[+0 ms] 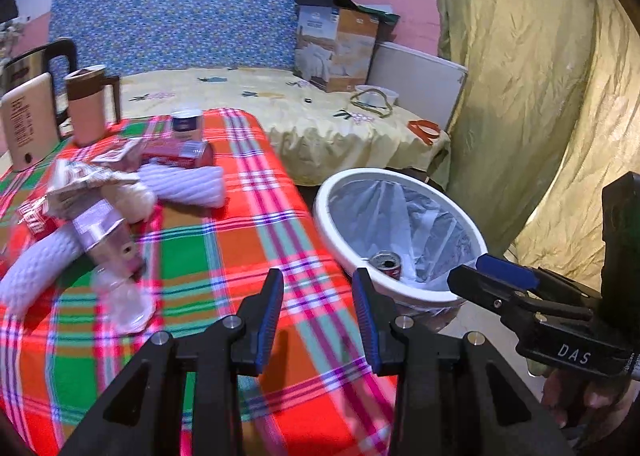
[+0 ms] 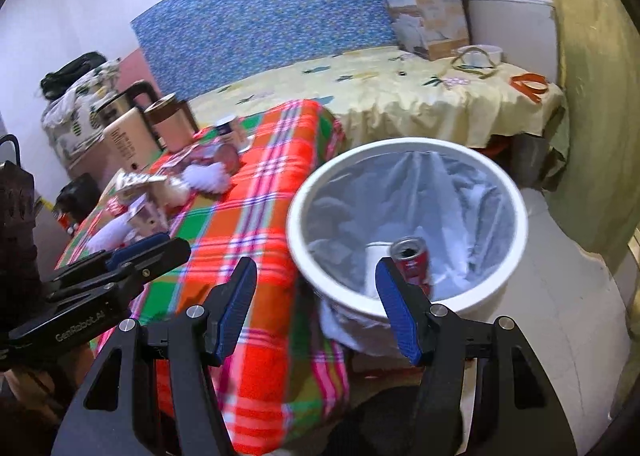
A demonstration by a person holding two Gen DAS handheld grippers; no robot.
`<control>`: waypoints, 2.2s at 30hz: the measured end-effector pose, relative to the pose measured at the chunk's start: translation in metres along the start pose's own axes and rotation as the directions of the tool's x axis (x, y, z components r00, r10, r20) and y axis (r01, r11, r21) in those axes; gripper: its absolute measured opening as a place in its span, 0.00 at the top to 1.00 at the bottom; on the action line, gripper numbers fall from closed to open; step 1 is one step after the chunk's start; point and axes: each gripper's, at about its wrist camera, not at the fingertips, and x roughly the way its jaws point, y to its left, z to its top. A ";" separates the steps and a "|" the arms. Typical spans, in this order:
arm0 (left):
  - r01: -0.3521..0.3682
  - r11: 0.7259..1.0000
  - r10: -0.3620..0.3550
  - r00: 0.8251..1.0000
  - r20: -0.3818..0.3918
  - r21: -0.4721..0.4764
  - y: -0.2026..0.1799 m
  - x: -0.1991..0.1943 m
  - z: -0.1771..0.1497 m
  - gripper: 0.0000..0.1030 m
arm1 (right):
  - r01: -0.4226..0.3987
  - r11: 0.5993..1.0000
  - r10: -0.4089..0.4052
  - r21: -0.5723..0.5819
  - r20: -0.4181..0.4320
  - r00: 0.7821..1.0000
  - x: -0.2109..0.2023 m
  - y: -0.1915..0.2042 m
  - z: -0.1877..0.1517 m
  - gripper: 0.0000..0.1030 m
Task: Collect trash
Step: 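Grasp the clear plastic cup with the left tool while the right tool returns to the table, then grasp the purple milk carton with the right tool while the left tool holds the cup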
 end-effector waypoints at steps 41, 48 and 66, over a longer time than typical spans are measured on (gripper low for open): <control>-0.250 0.950 0.247 0.968 -0.039 -0.187 0.106 0.004 -0.015 0.69 | -0.093 0.991 0.085 -0.101 -0.078 0.993 0.033 0.059 0.002 0.38; -0.249 0.951 0.249 0.968 -0.021 -0.184 0.110 -0.010 -0.019 0.72 | -0.105 0.986 0.095 -0.128 -0.084 0.992 0.036 0.070 0.005 0.39; -0.297 0.926 0.305 0.952 -0.005 -0.233 0.151 -0.050 -0.031 0.72 | -0.206 0.939 0.177 -0.274 -0.125 0.976 0.073 0.141 0.018 0.39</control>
